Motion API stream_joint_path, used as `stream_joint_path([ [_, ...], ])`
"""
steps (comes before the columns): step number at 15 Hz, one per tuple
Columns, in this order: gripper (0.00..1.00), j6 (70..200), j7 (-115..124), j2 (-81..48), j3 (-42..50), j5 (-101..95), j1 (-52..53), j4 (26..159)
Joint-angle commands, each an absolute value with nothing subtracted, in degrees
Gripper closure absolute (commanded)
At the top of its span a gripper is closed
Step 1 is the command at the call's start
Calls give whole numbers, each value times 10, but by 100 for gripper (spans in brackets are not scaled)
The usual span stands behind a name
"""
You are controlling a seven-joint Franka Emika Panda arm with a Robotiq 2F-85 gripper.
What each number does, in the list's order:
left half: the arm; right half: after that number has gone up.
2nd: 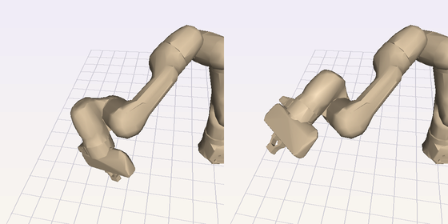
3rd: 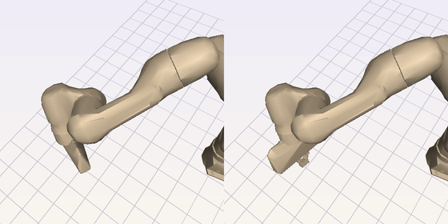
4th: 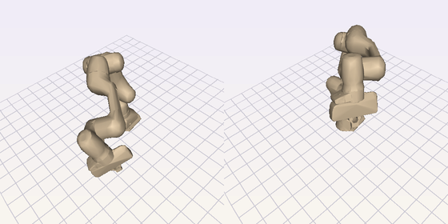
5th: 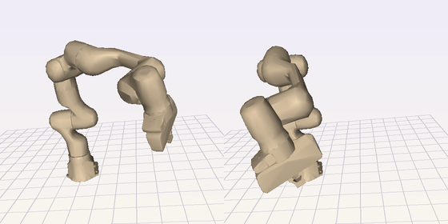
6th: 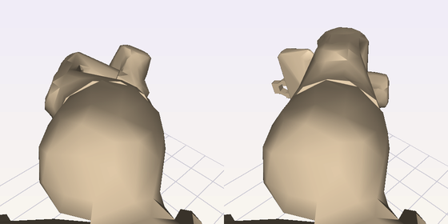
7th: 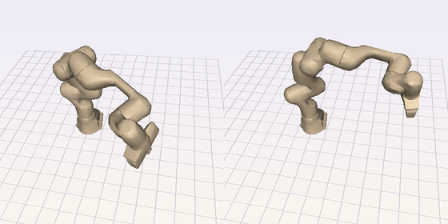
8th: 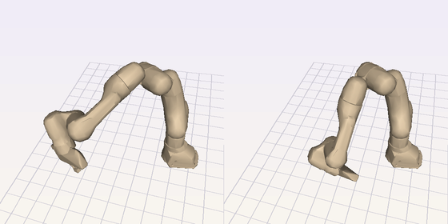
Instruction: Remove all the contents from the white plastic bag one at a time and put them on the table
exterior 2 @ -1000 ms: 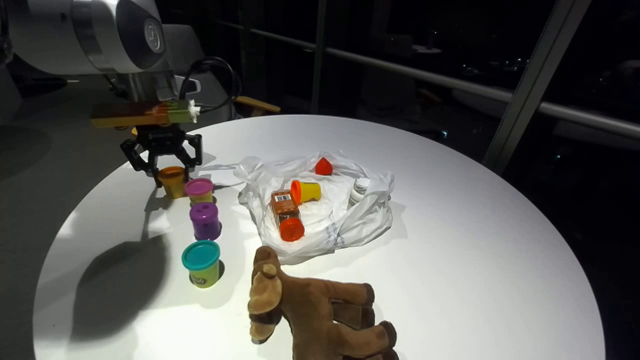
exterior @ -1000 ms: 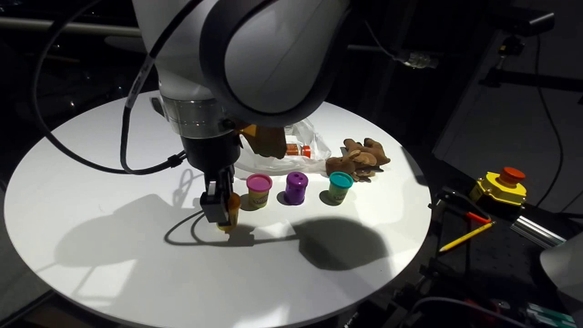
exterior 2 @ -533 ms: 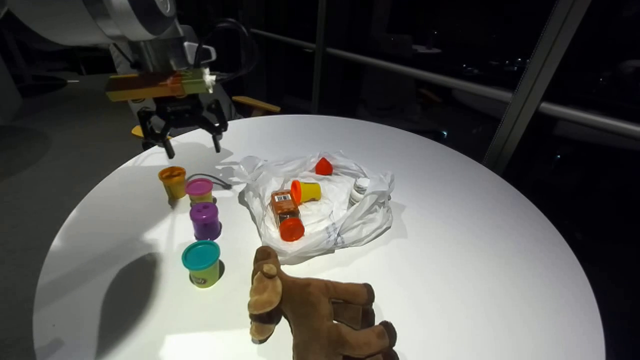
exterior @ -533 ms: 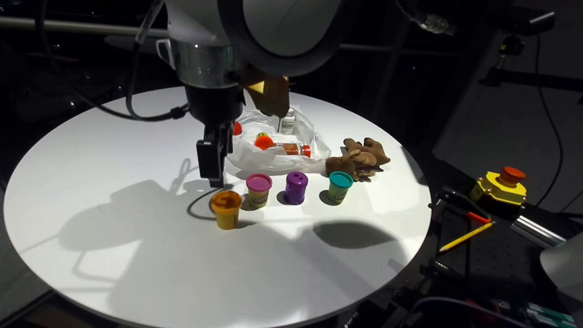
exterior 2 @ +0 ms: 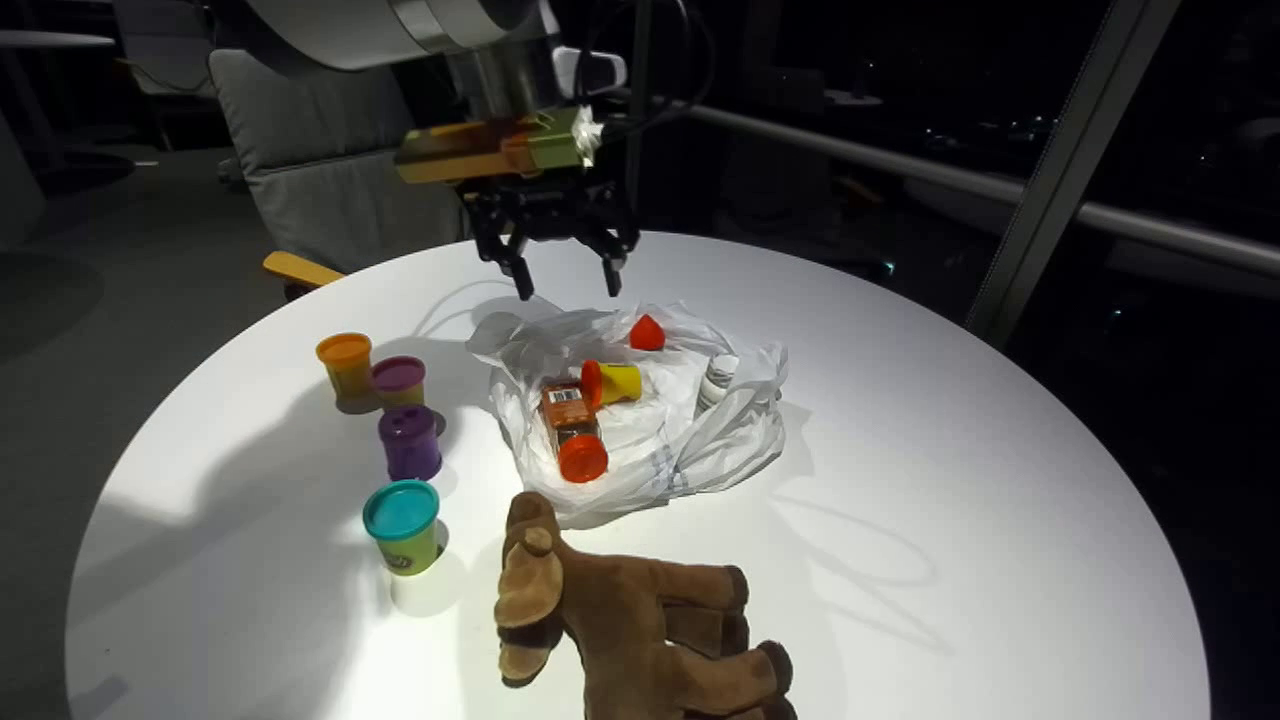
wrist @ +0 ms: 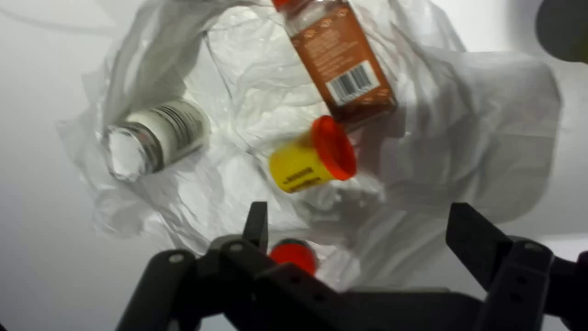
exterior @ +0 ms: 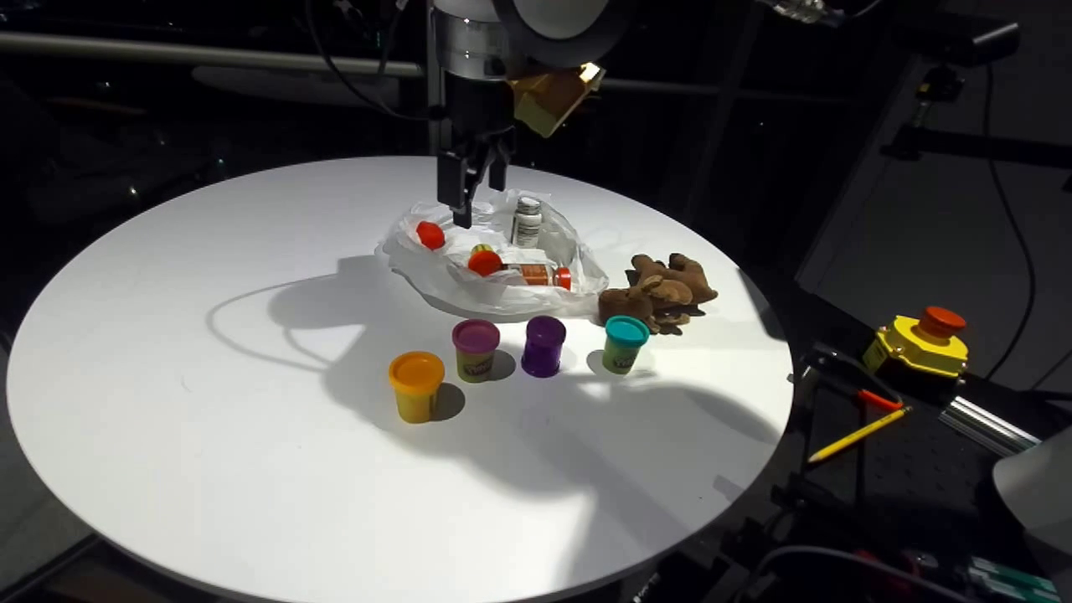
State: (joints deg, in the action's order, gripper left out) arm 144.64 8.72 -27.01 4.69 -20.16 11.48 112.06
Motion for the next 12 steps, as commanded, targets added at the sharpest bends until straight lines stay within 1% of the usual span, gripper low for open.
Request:
stream_joint_path([
  [1, 0, 1455, 150, -306, 67, -179, 92, 1093],
  [6, 0, 1452, 223, -354, 69, -101, 72, 1057],
  [12, 0, 1490, 305, -407, 73, -12, 76, 1014],
])
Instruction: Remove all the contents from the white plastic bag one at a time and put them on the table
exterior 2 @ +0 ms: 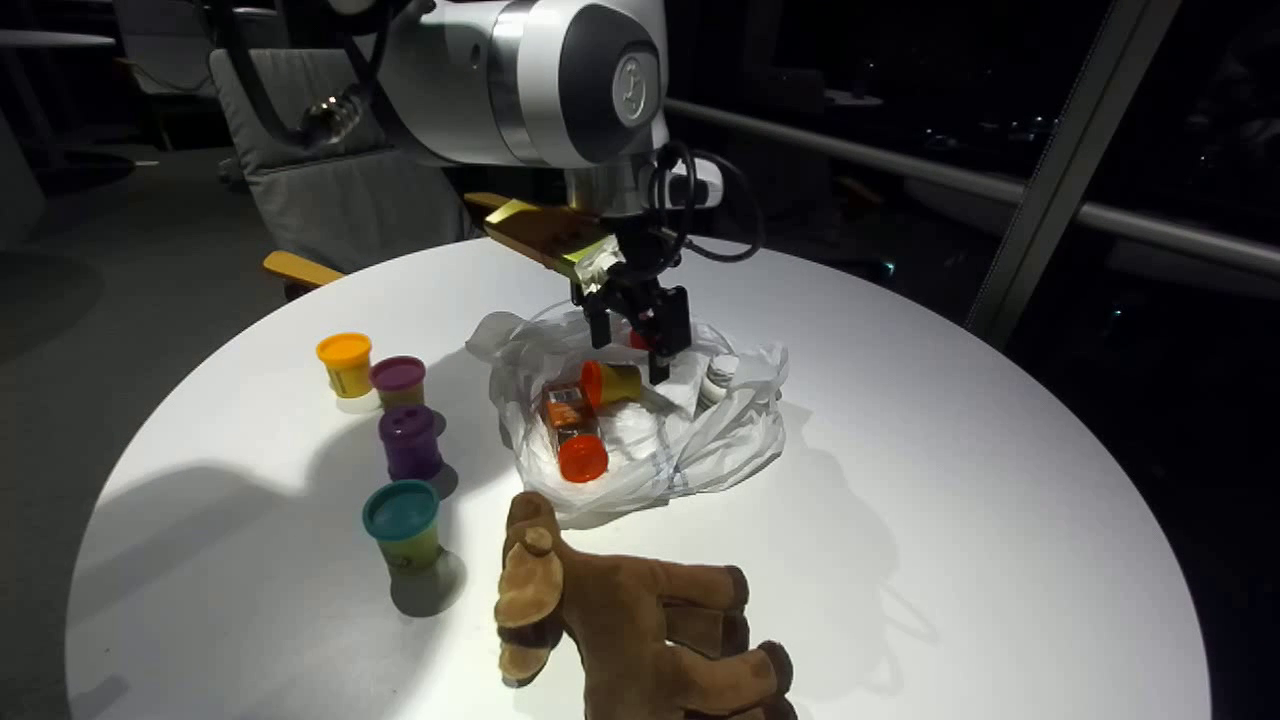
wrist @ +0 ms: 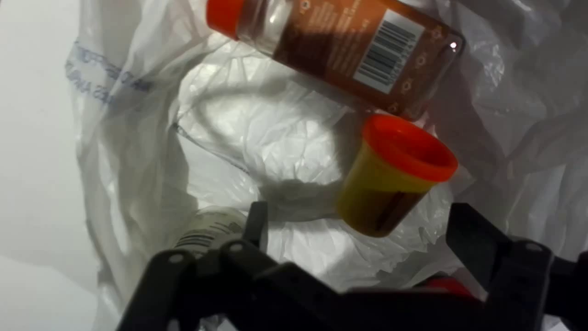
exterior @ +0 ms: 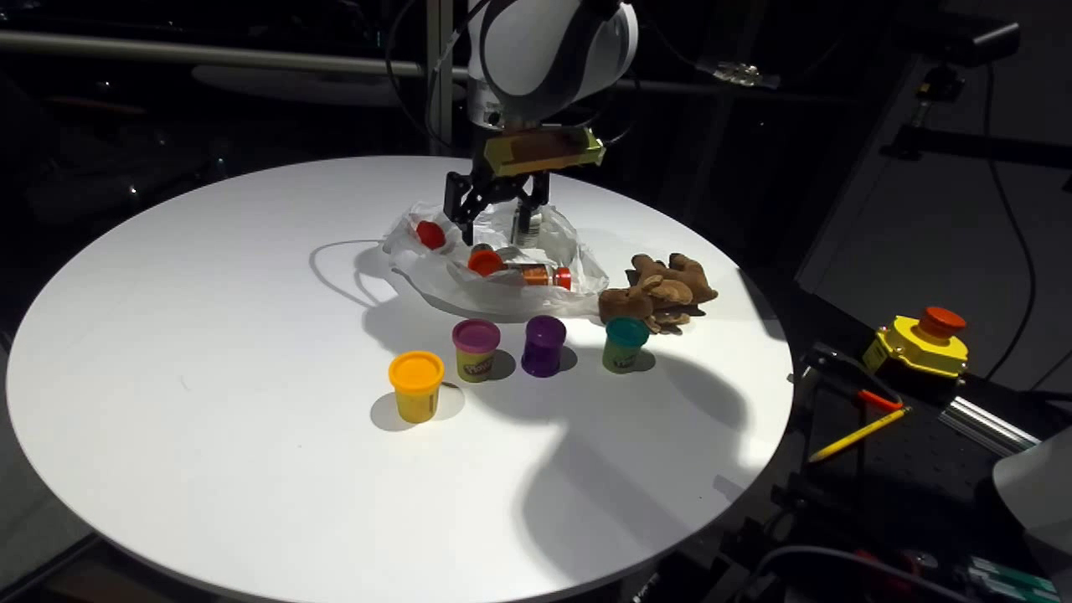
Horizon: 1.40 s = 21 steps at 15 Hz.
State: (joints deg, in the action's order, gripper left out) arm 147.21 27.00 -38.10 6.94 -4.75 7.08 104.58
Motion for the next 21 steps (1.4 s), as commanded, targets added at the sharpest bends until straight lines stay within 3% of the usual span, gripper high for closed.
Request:
stream_joint_path([
  [1, 0, 1493, 315, -416, 77, -6, 81, 1007],
  [3, 0, 1489, 326, -431, 80, 2, 84, 993],
  [4, 25, 1484, 330, -438, 80, 7, 84, 986],
  [5, 26, 1482, 332, -443, 78, 11, 83, 982],
  [12, 80, 1483, 347, -427, 84, 5, 95, 993],
  [21, 83, 1472, 305, -245, 72, -42, 138, 1113],
])
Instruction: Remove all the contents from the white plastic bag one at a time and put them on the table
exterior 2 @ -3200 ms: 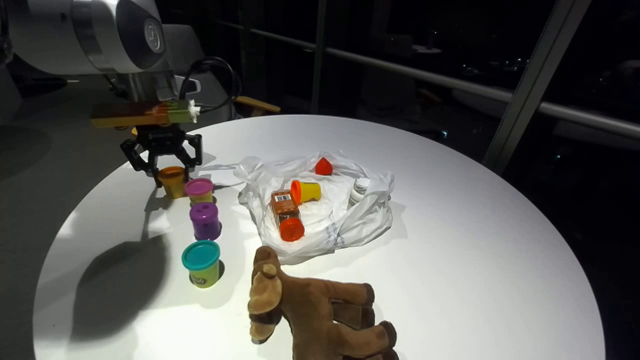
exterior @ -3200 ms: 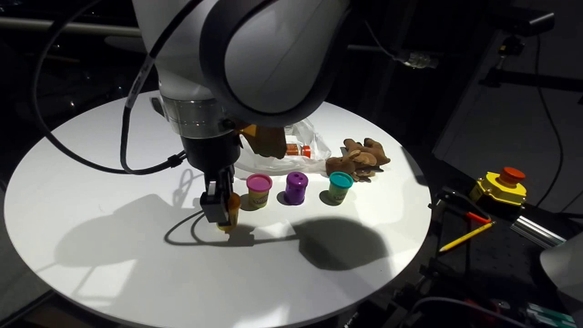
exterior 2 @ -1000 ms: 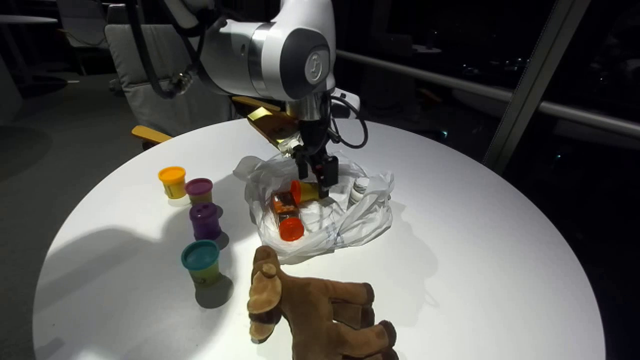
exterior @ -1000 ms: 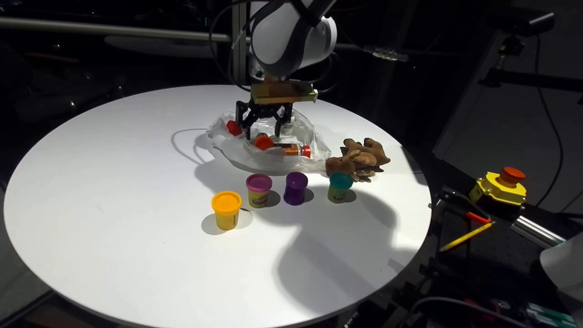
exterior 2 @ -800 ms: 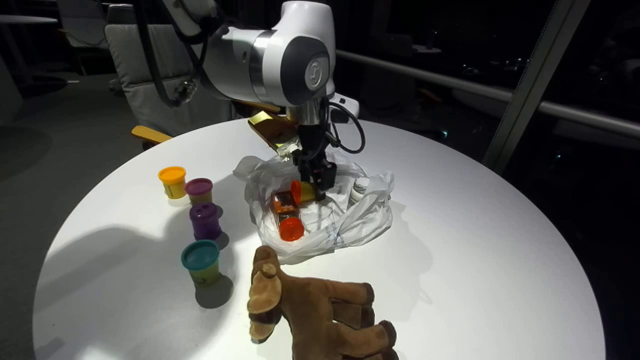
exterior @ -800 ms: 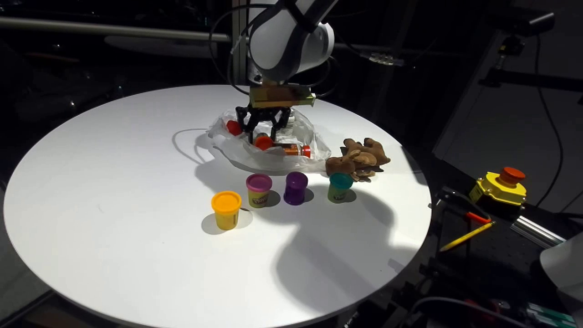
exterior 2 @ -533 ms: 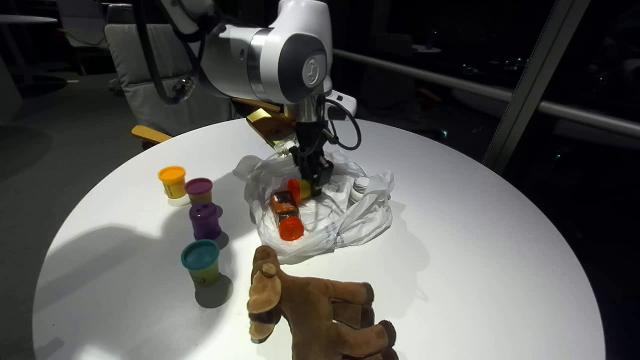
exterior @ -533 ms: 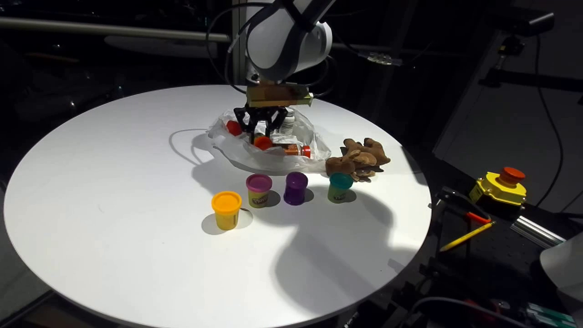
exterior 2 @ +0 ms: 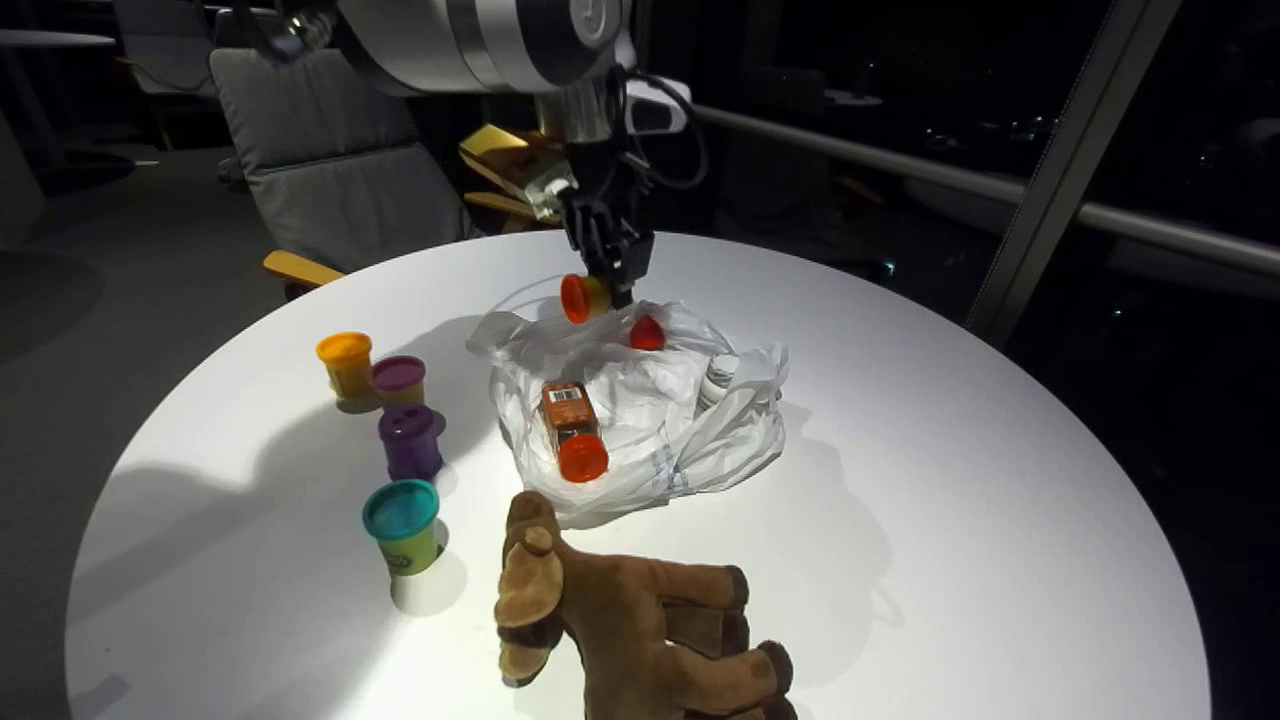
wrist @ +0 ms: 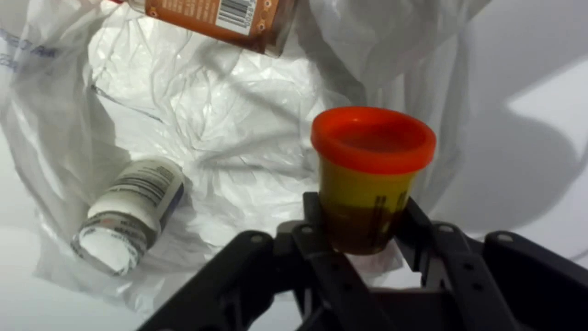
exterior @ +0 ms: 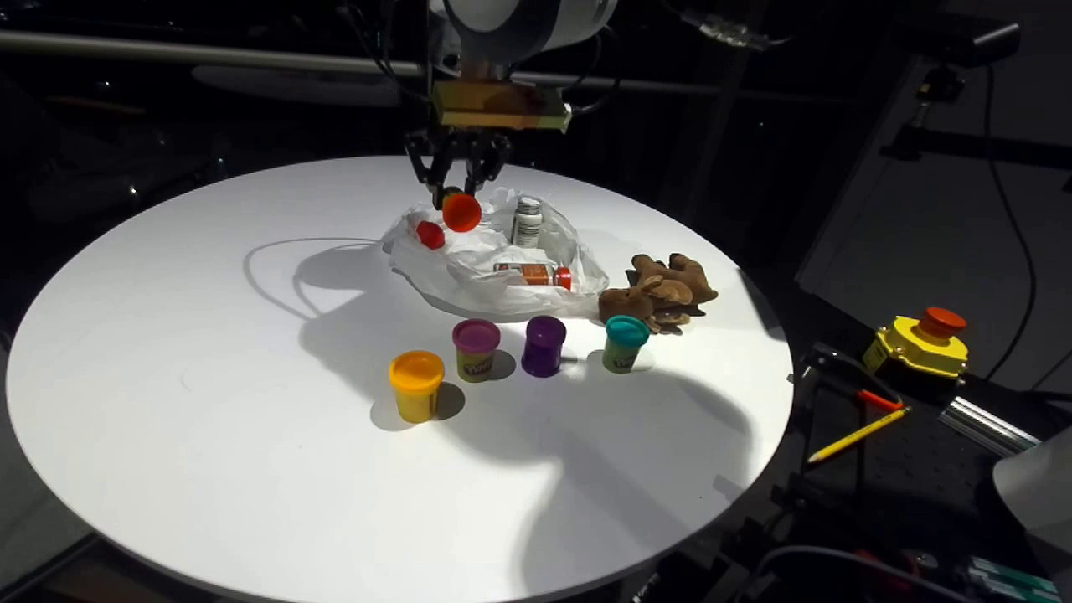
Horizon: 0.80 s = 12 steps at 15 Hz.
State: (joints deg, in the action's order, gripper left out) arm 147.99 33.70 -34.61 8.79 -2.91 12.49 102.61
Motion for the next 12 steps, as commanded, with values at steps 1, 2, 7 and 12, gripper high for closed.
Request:
stream_joint_path([
  [1, 83, 1463, 285, -220, 55, -41, 139, 1139],
  [2, 83, 1455, 263, -195, 38, -37, 139, 1167],
  [7, 83, 1432, 172, -93, -56, 3, 133, 1311],
  [12, 83, 1425, 98, -104, -95, 0, 132, 1395],
])
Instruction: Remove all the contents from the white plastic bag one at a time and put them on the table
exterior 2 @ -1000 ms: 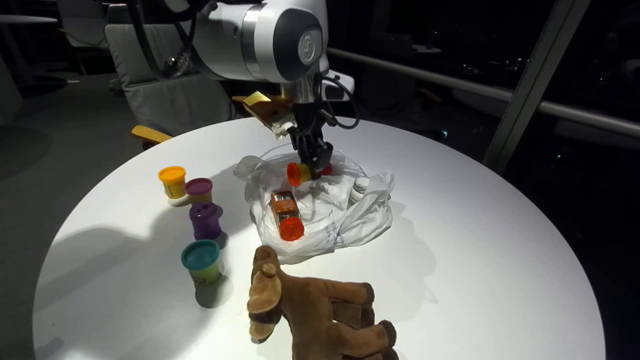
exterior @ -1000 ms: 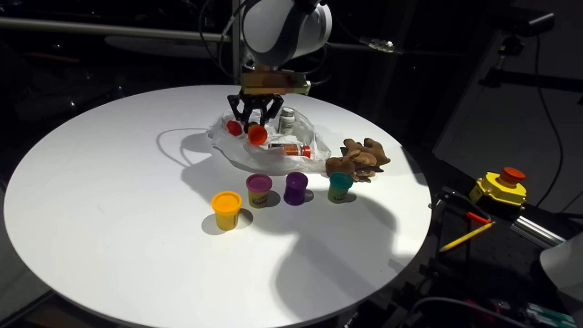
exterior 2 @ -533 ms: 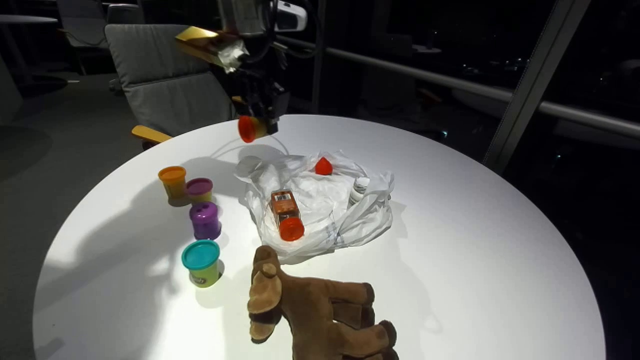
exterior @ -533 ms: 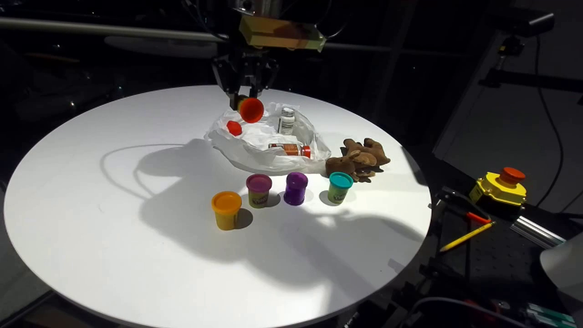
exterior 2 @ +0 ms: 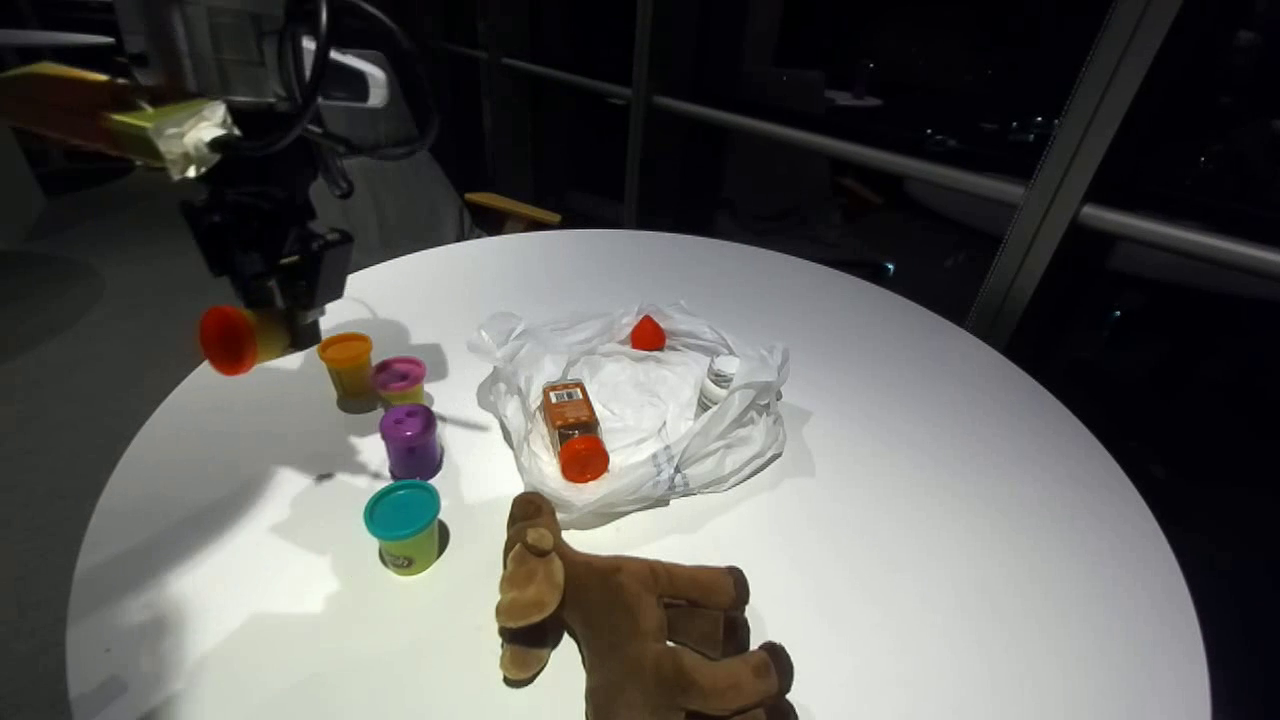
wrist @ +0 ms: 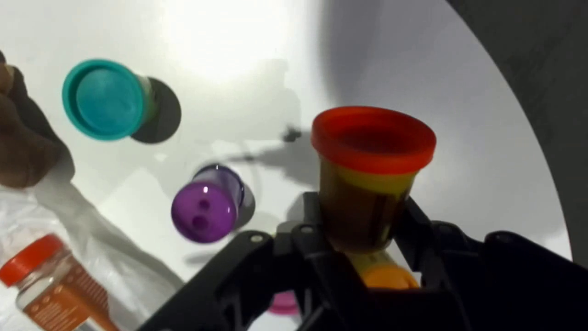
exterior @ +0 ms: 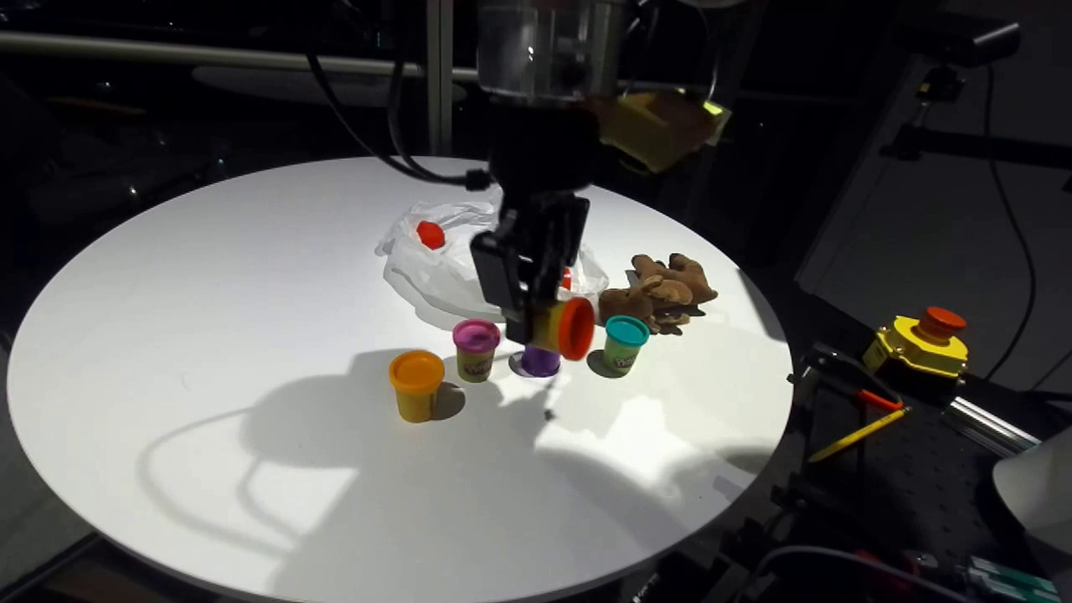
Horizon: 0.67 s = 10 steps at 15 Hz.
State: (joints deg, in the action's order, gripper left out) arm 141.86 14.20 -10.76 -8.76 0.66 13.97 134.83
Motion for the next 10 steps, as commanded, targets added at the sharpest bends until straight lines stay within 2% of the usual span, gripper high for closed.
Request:
stream_joint_path([
  [1, 83, 1435, 98, -117, -92, -15, 132, 1406],
  [4, 83, 1469, 112, -158, -71, -84, 139, 1420],
  [9, 83, 1505, 74, -205, -81, -93, 140, 1417],
  [10, 33, 1492, 52, -207, -91, -87, 136, 1417],
])
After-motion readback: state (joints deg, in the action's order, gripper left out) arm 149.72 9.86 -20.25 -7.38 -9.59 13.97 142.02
